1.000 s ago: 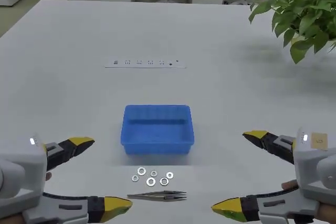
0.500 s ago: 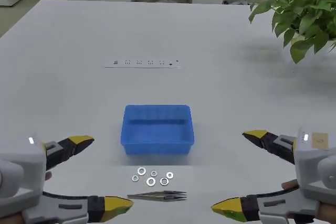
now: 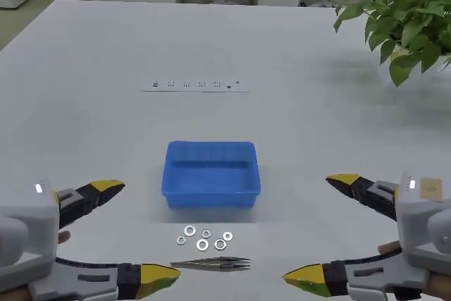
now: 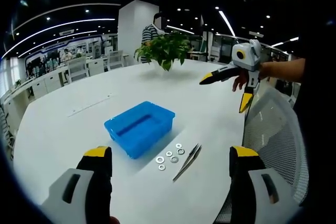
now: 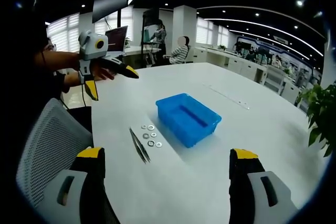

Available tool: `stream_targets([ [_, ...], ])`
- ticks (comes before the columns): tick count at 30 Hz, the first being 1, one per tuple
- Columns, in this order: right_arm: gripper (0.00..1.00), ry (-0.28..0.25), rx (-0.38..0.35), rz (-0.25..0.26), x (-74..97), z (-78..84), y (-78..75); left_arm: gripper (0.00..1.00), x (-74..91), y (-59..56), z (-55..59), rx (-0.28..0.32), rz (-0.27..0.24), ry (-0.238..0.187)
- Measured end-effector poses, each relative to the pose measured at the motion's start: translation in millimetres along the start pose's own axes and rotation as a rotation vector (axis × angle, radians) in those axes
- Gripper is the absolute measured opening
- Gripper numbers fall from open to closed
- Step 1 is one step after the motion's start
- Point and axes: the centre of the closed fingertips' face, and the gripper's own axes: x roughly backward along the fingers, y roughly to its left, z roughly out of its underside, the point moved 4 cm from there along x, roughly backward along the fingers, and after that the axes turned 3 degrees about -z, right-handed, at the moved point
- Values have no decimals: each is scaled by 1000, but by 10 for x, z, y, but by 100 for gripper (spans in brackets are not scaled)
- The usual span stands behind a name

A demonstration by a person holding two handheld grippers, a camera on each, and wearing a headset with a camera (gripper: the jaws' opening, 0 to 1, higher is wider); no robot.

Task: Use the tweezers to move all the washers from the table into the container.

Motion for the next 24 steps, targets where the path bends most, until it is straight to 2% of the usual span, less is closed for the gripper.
stream_targets([
  [9, 100, -4, -1, 5, 18, 1, -4, 99, -1, -19, -19, -1, 6, -6],
  [24, 100, 4, 1, 0, 21, 11, 4, 99, -15, -28, -8, -19, 20, 10],
])
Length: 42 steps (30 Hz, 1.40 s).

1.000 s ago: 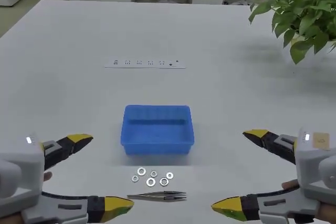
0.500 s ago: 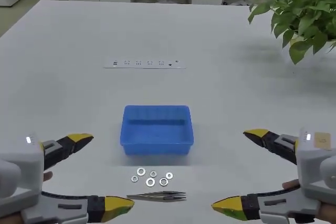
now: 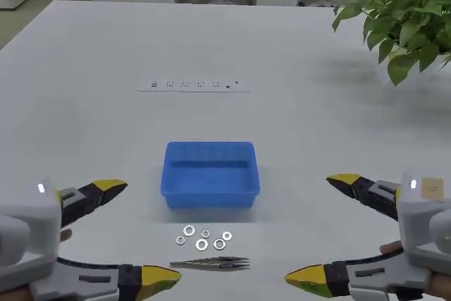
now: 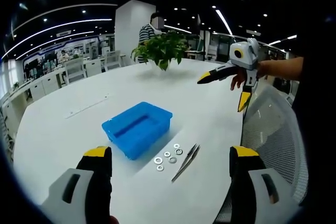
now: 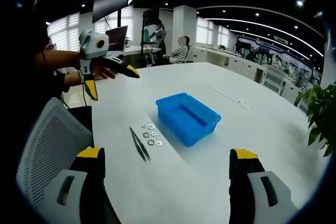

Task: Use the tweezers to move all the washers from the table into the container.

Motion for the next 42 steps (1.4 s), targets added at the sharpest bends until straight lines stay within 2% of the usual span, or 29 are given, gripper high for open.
stream_targets([
  [19, 100, 16, 27, -22, -29, -6, -42, 99, -36, 33, 14, -17, 14, 20],
  [27, 94, 61, 77, -57, -113, 35, -84, 97, -94, 20, 101, -51, 55, 73],
  [31, 90, 71, 102, -85, -164, 25, -85, 95, -133, 39, 127, -64, 69, 86],
  [37, 81, 92, 142, -134, -254, 31, -67, 84, -192, 50, 163, -90, 98, 102],
  [42, 73, 106, 198, -204, -364, 37, -12, 76, -263, 58, 212, -135, 129, 117],
])
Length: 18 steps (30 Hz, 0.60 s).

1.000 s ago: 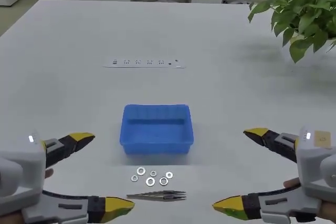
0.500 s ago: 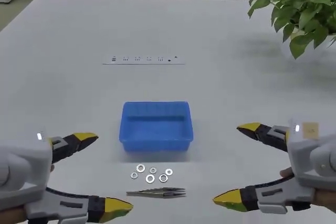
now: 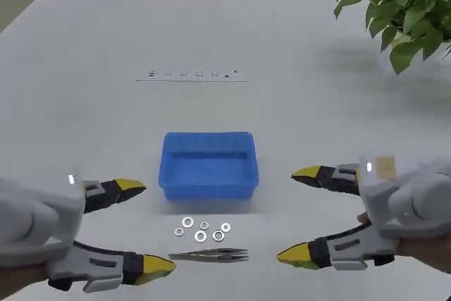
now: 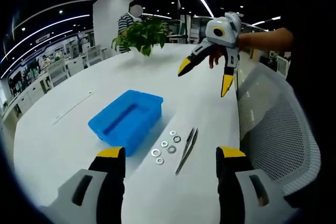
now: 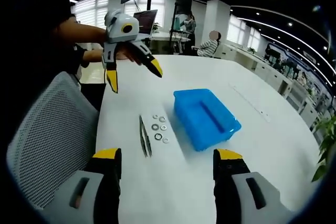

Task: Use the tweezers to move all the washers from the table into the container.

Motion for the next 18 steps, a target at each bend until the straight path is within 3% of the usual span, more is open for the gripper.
stream_targets([
  [13, 53, 54, 125, -142, -274, 20, 94, 55, -206, -55, 120, -92, 99, 77],
  [16, 49, 84, 167, -176, -345, 52, 130, 50, -249, -52, 215, -146, 125, 150],
  [18, 46, 106, 194, -198, -385, 77, 157, 46, -275, -52, 216, -146, 128, 152],
])
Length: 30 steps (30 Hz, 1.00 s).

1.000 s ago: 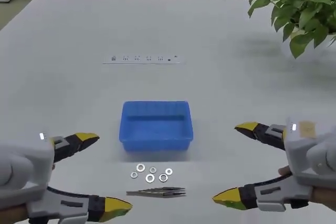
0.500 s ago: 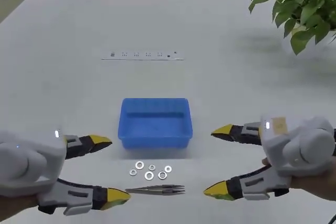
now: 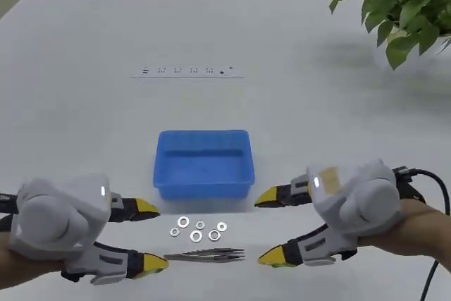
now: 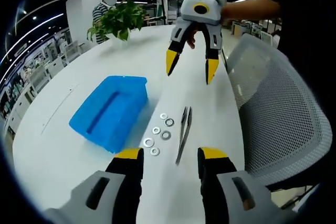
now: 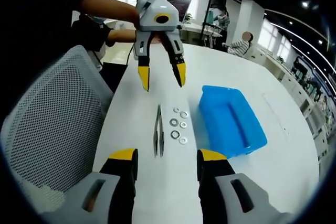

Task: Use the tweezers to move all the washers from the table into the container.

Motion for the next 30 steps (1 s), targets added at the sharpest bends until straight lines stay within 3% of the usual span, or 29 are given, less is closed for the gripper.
stream_targets([
  [5, 40, 34, 28, -36, -96, 33, 27, 38, -87, -17, 93, -27, 38, 53],
  [13, 32, 69, 49, -81, -246, 48, 62, 29, -198, -47, 188, -53, 74, 97],
  [30, 23, 108, 62, -127, -515, 69, 83, 19, -347, -77, 249, -82, 109, 127],
])
